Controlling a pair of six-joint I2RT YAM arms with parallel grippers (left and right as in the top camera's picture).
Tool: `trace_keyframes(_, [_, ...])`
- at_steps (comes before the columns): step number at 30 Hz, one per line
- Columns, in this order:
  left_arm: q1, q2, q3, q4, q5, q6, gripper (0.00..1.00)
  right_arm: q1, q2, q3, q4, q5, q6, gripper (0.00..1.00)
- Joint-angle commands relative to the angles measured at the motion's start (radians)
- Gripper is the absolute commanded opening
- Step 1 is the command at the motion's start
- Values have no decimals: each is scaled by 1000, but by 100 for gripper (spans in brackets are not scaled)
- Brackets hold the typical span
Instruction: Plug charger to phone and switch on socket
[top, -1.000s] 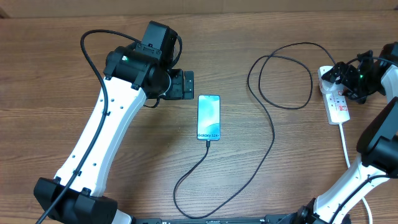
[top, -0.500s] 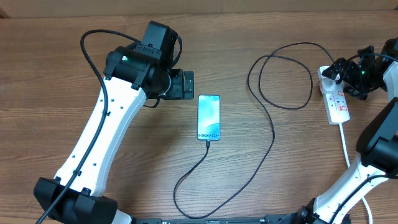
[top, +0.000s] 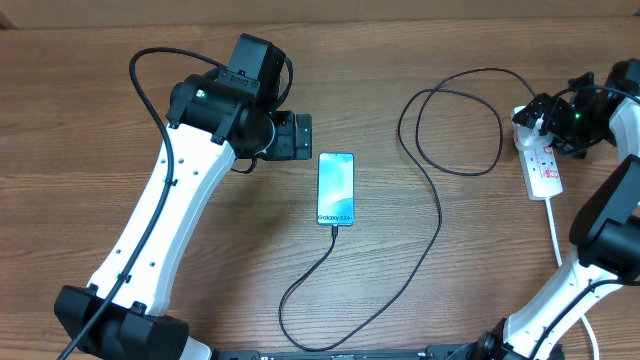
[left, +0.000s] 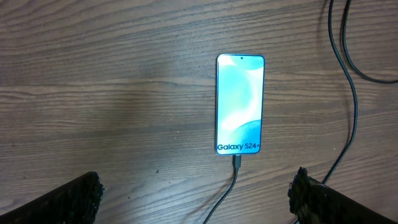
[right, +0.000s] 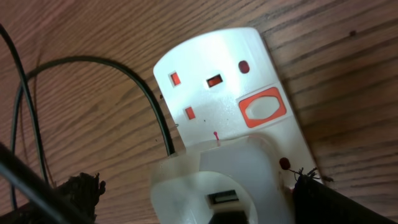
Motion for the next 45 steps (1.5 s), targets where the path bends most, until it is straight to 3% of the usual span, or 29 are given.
trace_keyframes(1, [-9,-1,19,2,-13,11,99,9,14,-19,3,-6,-8,100])
trace_keyframes(45, [-9,-1,19,2,-13,11,99,10,14,-19,-35,26,-8,100])
